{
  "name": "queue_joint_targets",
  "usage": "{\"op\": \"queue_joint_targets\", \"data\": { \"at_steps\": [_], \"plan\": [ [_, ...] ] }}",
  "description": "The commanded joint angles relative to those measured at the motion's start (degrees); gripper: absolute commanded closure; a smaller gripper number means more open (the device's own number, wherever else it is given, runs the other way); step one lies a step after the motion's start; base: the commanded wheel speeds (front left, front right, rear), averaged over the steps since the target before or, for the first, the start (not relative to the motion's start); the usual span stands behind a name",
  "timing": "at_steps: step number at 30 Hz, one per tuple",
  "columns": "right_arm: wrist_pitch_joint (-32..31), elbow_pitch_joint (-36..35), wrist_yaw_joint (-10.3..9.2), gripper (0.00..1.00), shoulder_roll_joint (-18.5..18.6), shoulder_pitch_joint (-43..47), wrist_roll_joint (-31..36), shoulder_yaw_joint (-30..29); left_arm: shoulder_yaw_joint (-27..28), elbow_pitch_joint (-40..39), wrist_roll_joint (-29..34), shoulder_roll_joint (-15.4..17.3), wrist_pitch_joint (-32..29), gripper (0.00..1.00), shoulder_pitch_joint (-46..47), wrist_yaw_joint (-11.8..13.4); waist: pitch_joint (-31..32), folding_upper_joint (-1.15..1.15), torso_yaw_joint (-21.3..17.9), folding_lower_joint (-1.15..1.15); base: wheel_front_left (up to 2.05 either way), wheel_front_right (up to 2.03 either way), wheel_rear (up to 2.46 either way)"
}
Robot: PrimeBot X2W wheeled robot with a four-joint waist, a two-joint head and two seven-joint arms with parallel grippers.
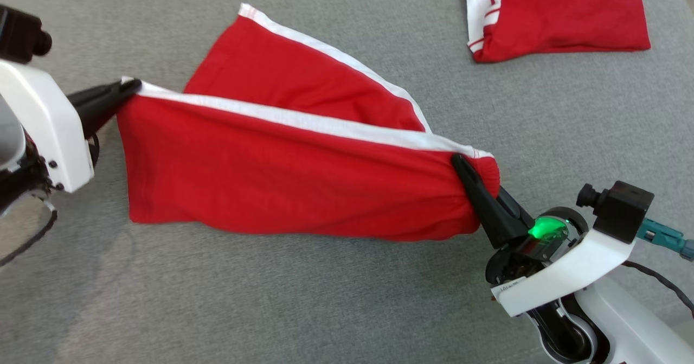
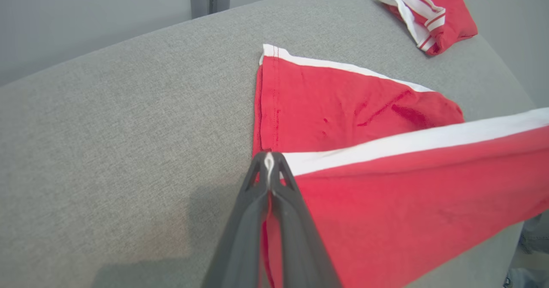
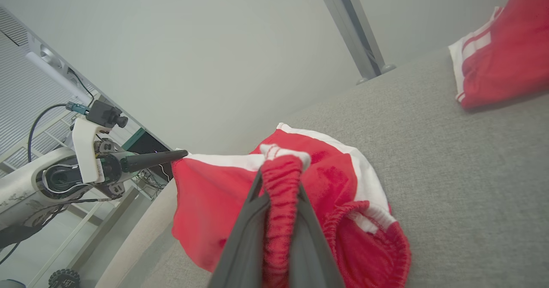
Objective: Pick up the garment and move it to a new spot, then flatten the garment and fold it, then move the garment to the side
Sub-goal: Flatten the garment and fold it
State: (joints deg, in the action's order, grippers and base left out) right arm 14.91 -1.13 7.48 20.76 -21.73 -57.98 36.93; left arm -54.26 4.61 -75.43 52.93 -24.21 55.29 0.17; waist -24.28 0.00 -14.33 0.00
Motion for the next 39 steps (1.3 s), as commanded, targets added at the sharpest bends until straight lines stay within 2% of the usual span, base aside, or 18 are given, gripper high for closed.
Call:
{"op": "queue_joint_targets", "data": {
  "at_steps": [1,12,17,29,34,37,39],
  "plan": [
    [0.34,-0.55,0.04,1.00,-0.72,0.55,0.60,-1.08,0.19,1.29,0.96,-0.30,-0.51,1.00,1.99,-0.56,-1.99,0.00,-1.75,0.00,0.00,0.00,0.00],
    [0.34,-0.96,0.04,1.00,-4.82,0.49,3.34,-4.56,0.41,8.83,4.57,-4.22,-3.51,1.00,11.44,-3.00,-6.74,0.00,-5.37,0.00,0.00,0.00,0.00],
    [0.34,1.17,0.04,1.00,-7.06,-0.46,5.11,-5.89,-0.76,13.06,7.02,-6.93,-4.90,1.00,15.76,-4.05,-8.51,0.00,-6.69,0.00,0.00,0.00,0.00],
    [0.34,3.48,0.03,1.00,-8.92,-1.20,6.28,-6.48,-1.95,21.99,9.00,-12.72,-3.88,1.00,20.55,-6.31,-9.67,0.00,-8.64,0.00,0.00,0.00,0.00],
    [0.34,7.19,0.03,1.00,-9.54,-2.41,7.18,-5.58,-2.77,26.65,8.84,-14.89,-3.44,1.00,20.99,-6.92,-9.66,0.00,-9.00,0.00,0.00,0.00,0.00],
    [0.34,9.09,0.03,0.84,-9.54,-3.18,7.29,-4.15,-3.03,29.04,7.92,-16.19,-3.95,1.00,21.18,-7.18,-9.73,0.00,-9.13,0.00,0.00,0.00,0.00],
    [0.34,9.78,0.03,0.78,-9.65,-3.98,7.28,-3.48,-3.51,30.18,8.05,-16.83,-3.85,1.00,21.61,-7.43,-9.85,0.00,-9.14,0.00,0.00,0.00,0.00]
  ]
}}
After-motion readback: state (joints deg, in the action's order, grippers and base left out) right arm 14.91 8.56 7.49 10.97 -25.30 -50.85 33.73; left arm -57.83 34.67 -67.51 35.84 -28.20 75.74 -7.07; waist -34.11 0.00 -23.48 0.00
